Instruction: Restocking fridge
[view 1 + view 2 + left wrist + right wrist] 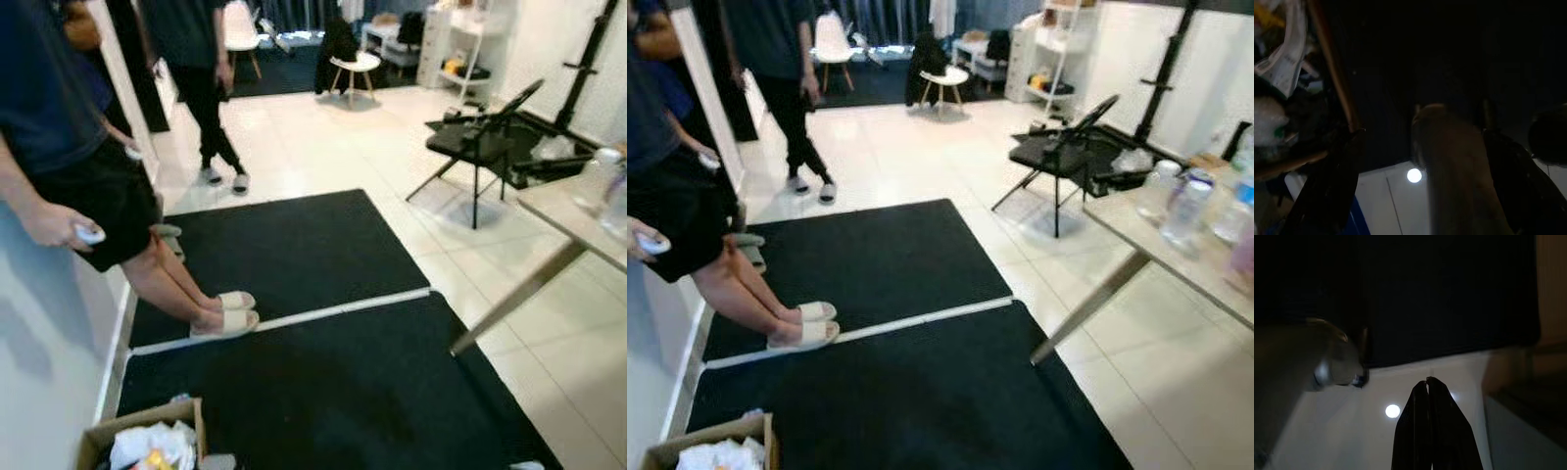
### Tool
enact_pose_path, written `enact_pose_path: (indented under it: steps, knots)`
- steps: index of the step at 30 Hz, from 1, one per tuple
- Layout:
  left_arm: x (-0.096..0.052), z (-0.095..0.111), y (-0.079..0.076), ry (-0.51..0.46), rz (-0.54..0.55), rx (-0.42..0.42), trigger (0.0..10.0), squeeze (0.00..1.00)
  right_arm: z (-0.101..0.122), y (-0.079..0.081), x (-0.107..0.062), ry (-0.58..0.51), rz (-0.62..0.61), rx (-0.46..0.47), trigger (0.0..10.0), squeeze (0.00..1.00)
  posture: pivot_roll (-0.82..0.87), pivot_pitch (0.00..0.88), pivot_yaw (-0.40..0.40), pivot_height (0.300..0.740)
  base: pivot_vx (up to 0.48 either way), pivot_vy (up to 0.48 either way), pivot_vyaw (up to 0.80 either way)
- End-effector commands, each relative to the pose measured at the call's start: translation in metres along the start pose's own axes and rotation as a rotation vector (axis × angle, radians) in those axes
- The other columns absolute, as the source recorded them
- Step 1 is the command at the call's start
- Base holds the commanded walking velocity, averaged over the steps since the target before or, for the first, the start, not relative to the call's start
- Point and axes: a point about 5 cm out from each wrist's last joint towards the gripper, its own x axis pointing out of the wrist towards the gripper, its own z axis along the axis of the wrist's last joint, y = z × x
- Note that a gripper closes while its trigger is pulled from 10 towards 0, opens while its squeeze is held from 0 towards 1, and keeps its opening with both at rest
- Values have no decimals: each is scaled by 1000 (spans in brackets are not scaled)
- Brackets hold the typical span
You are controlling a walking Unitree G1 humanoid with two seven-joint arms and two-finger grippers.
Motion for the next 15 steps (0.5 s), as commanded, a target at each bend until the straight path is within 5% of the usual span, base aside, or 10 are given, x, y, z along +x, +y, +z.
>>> enact_pose_path:
  steps: [1, 3, 15]
  knots:
    - [1, 3, -1, -5, -4, 11, 10000, 0, -9, -5, -3, 36, -28, 2, 10000, 0, -93, 52, -3, 740, 371, 0, 0]
    - [1, 3, -1, -4, -4, 10, 10000, 0, -9, -5, -3, 40, -32, 3, 10000, 0, -93, 52, -3, 740, 371, 0, 0]
    - [1, 0, -2, 5, -5, 9, 10000, 0, -10, -1, -2, 55, -10, 3, 10000, 0, -92, 22, -7, 740, 373, 0, -800]
